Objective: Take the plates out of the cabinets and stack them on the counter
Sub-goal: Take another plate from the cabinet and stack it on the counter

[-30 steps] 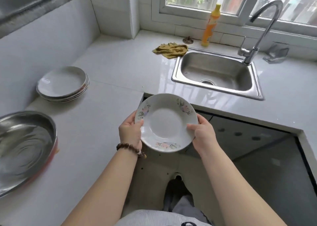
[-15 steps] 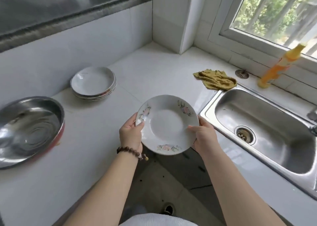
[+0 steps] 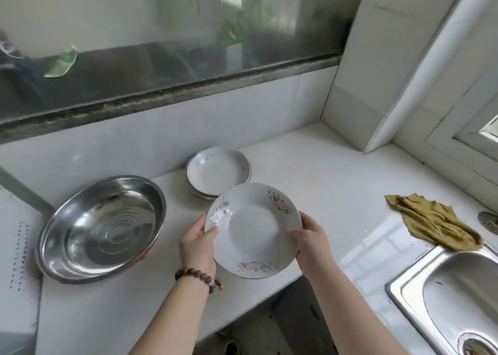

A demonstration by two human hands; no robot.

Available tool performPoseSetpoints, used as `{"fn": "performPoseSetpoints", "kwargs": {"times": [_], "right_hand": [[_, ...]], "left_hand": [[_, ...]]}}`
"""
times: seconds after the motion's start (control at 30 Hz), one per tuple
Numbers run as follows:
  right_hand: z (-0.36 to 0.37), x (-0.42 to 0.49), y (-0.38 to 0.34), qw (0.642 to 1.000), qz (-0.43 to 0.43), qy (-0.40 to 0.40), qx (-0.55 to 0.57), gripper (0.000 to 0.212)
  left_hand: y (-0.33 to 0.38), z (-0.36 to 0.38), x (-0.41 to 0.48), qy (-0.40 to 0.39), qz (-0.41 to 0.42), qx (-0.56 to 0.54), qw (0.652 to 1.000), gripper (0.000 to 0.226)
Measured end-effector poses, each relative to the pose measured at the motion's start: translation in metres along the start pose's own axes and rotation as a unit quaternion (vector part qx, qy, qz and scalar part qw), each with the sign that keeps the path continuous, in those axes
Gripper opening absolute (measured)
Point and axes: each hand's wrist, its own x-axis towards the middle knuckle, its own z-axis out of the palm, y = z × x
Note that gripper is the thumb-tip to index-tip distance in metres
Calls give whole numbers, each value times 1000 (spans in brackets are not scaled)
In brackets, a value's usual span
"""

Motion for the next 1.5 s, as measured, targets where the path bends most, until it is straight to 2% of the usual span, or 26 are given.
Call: {"fn": "performPoseSetpoints", "kwargs": {"times": [0.3, 0.43, 0.57, 0.73, 0.87, 1.3, 1.5], "right_hand": [[71, 71, -35, 999, -18, -46, 4, 48], [93, 99, -46, 998, -16, -53, -15, 47], [108, 131, -56, 997, -14, -74, -36, 45], [126, 173, -65, 993, -8, -87, -79, 44], [134, 199, -63, 991, -7, -80, -109, 39], [135, 231, -41, 985, 30, -69, -157, 40], [134, 232, -37, 985, 34, -61, -159, 48]], "left_hand": [[46, 4, 82, 27, 36, -17, 999, 43], [56, 6, 110, 51, 40, 27, 998, 37], [60, 14, 139, 81, 45, 62, 994, 47], [55, 26, 171, 123, 51, 118, 984, 34], [49, 36, 192, 157, 45, 167, 972, 39], [31, 44, 208, 182, 35, 271, 944, 36], [29, 46, 205, 178, 39, 311, 933, 39]]}}
